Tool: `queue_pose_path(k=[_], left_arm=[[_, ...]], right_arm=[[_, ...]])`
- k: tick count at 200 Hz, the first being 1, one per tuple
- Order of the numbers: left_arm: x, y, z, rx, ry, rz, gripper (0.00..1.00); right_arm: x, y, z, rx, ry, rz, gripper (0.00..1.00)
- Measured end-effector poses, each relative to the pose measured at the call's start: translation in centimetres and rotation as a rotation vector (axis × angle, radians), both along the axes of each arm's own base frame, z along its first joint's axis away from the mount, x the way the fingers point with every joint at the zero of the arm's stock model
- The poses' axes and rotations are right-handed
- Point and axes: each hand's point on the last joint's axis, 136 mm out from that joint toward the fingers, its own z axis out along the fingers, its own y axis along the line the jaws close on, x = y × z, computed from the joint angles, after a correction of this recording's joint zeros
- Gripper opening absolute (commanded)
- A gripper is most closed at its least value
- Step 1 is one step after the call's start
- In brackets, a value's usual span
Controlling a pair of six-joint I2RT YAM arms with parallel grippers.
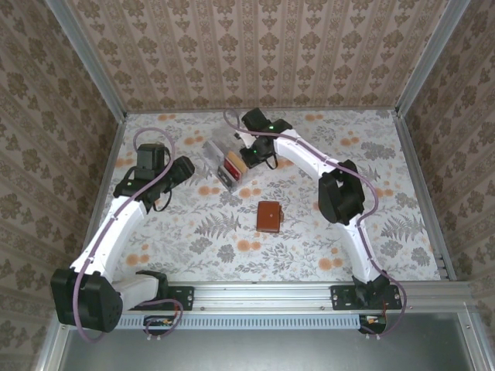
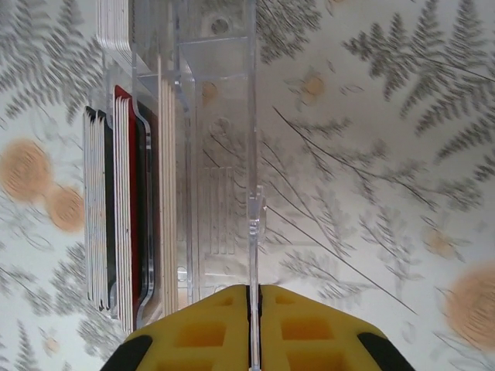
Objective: Put the credit cards into the card holder
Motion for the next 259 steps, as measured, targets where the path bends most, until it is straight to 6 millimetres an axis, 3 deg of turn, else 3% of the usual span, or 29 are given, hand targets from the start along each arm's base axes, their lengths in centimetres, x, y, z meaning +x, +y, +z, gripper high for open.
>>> queue_pose_path(k=[64,124,165,183,196,259], left_arm=[[0.3,-1.5,-1.8,-0.042,0.063,-0.057,0.69],[0.6,-3.1,-1.7,-0.085,0.057,-0.114,0.69],[0.6,-4.3,-1.8,-0.096,0.065,-0.151,0.69],[0.6,-4.8,-1.7,-0.101,0.061,-0.168,0.69],[0.7,-5.2,-1.8,-0.102,0.063,-0.178,0.69],[0.9,-5.5,-1.9,-0.09,0.059,-0.2,0.7]], right_arm=[[-1.9,-9.1,0.0,-0.12,0.0,0.057,0.1],[-2.8,-14.8,-0.3,-0.168,0.013,0.081,0.1],[-2.8,-16.5,-0.4,-0.165,0.022,0.072,0.13],[-3.2,-16.9,-0.3,-0.165,0.049,0.059,0.21],[-3.5,-17.1,-0.1,-0.157,0.089,0.041,0.35],[-3.2,-17.4,1.0,-0.096,0.124,-0.053,0.48]])
